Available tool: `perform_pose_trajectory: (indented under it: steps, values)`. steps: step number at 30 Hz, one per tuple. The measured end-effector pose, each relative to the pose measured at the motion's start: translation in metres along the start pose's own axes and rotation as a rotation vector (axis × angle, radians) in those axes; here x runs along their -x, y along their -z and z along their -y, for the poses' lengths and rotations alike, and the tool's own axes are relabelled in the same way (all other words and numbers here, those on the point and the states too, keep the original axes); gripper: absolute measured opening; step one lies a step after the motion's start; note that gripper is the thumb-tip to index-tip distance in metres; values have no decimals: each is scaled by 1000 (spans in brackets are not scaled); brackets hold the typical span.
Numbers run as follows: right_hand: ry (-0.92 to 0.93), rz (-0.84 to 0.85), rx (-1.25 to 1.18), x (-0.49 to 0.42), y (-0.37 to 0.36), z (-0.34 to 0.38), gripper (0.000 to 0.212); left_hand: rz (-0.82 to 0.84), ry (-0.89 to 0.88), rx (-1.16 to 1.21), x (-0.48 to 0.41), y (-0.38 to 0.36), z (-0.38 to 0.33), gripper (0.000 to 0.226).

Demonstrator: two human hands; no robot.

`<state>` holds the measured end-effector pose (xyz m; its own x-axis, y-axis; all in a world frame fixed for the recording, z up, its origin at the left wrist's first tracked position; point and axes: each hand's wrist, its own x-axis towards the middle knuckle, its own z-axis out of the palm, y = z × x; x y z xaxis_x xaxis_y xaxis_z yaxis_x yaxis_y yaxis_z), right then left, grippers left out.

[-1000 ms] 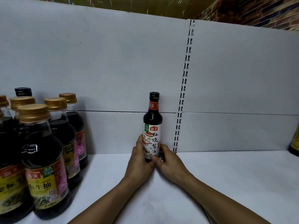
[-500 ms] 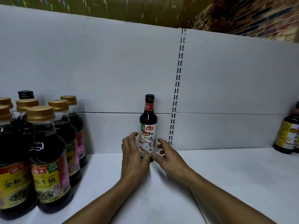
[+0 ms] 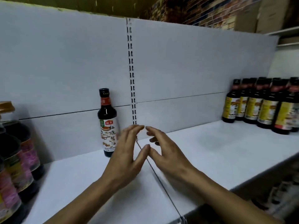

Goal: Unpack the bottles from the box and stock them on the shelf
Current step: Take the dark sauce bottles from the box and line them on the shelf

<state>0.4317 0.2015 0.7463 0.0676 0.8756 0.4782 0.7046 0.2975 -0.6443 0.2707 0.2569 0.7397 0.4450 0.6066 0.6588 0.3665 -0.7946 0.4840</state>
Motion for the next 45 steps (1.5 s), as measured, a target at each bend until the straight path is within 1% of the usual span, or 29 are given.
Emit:
perform_pose_trajectory:
  steps: [2, 4, 9, 12, 15, 20, 23, 28, 33, 36, 40, 45]
  values:
    - [-1, -33, 29, 17, 20, -3, 59, 68, -34, 13, 0, -5, -23, 57]
    - [-14, -62, 45, 34, 40, -8, 58, 109, -63, 44, 1, -15, -44, 56]
    - [-71, -143, 94, 80, 86, -24, 56, 162, 11, 241, 2, -56, -92, 62]
    - [-124, -200, 101, 113, 117, -36, 55, 196, -3, 316, 7, -88, -125, 63]
    - [-202, -256, 110, 156, 153, -53, 55, 246, 18, 441, 19, -129, -164, 60]
    - [-375, -294, 164, 247, 214, -83, 54, 418, 82, 621, 50, -211, -234, 64]
    - [-488, -310, 164, 299, 241, -97, 53, 512, 92, 646, 75, -257, -267, 70]
    - [-648, -322, 242, 384, 276, -115, 52, 712, 143, 739, 123, -325, -318, 75]
    - [-798, -382, 264, 449, 286, -133, 51, 864, 162, 770, 161, -373, -346, 74]
    - [-903, -417, 261, 479, 280, -151, 50, 960, 145, 744, 181, -399, -349, 76]
    - [-1056, -439, 218, 516, 256, -182, 50, 1100, 136, 727, 211, -439, -330, 65]
    - [-1215, -476, 132, 549, 212, -225, 50, 1267, 201, 663, 250, -477, -293, 66]
